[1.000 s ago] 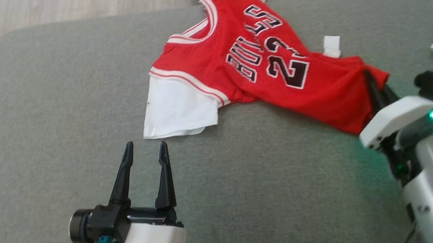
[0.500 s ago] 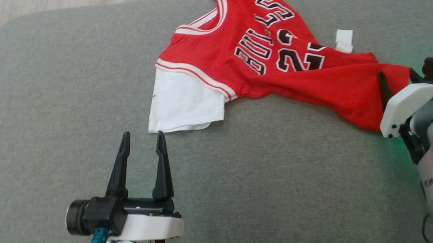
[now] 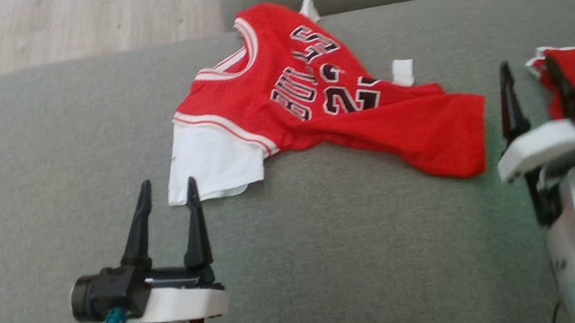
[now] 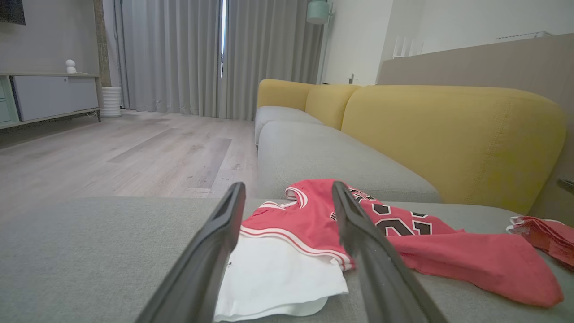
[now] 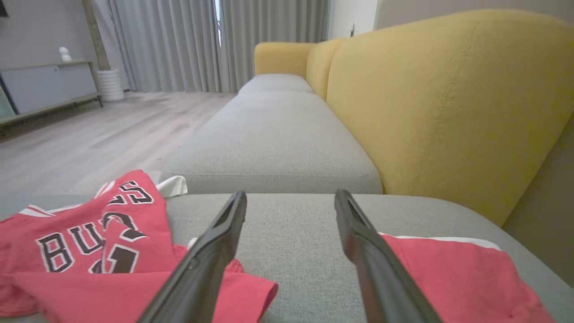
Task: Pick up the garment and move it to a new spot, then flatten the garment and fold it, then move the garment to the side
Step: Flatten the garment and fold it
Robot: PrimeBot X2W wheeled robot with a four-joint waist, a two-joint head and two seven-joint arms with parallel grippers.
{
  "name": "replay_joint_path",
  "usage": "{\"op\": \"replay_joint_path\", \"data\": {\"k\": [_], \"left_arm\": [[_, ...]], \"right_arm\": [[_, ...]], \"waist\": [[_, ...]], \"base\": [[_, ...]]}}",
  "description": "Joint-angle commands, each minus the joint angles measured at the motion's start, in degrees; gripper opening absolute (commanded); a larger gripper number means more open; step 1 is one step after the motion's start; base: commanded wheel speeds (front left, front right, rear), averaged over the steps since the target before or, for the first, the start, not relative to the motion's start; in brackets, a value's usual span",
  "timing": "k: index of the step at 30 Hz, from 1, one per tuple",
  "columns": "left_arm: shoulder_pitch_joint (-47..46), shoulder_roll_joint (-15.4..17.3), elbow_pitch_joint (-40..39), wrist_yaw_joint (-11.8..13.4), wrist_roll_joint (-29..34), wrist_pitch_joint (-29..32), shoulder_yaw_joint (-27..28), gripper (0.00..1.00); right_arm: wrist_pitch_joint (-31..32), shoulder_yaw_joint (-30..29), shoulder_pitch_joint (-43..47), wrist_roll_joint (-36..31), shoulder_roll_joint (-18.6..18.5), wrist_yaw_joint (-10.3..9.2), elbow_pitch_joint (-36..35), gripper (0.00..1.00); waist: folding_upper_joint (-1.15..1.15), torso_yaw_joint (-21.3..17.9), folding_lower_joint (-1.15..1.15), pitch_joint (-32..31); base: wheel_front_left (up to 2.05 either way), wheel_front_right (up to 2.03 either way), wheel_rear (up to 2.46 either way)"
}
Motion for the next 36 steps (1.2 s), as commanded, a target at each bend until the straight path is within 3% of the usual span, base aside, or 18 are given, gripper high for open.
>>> {"op": "replay_joint_path", "data": {"k": [1, 6, 10, 13, 25, 36], "left_arm": [[-0.5, 0.2, -2.0, 0.7, 0.0, -0.3, 2.5, 1.0], [0.3, 0.2, -2.2, 0.9, -0.2, -0.3, 3.7, 1.0], [0.8, 0.2, -1.9, 0.6, 0.0, -0.3, 3.6, 1.0], [1.2, 0.2, -1.6, 0.5, 0.1, -0.3, 3.5, 1.0], [1.7, 0.2, -1.0, 0.1, 0.2, -0.3, 3.0, 1.0], [0.5, 0.2, -1.4, 0.0, 0.3, -0.3, 2.0, 1.0]], "right_arm": [[-0.9, 2.6, 1.4, 1.6, 0.8, 0.37, -4.0, 1.0], [-1.3, 8.9, 11.5, 11.3, 0.9, 0.37, -16.2, 1.0], [-1.4, 10.6, 19.7, 15.1, 0.9, 0.37, -25.2, 1.0], [-1.4, 11.8, 24.5, 17.2, 0.9, 0.37, -28.1, 1.0], [-1.4, 12.3, 27.7, 17.9, 0.9, 0.37, -28.1, 1.0], [1.0, 12.0, 19.8, 22.5, 0.9, 0.37, -11.2, 1.0]], "waist": [[0.0, -1.3, 0.01, -1.1], [0.0, -3.1, 0.01, -1.9], [0.0, -3.9, 0.01, -2.3], [0.0, -4.4, 0.01, -2.5], [0.0, -4.7, 0.01, -3.0], [0.0, -3.0, 0.01, -0.5]], "base": [[0.0, 0.0, 0.0], [0.0, 0.0, 0.0], [0.0, 0.0, 0.0], [0.0, 0.0, 0.0], [0.0, 0.0, 0.0], [0.0, 0.0, 0.0]]}}
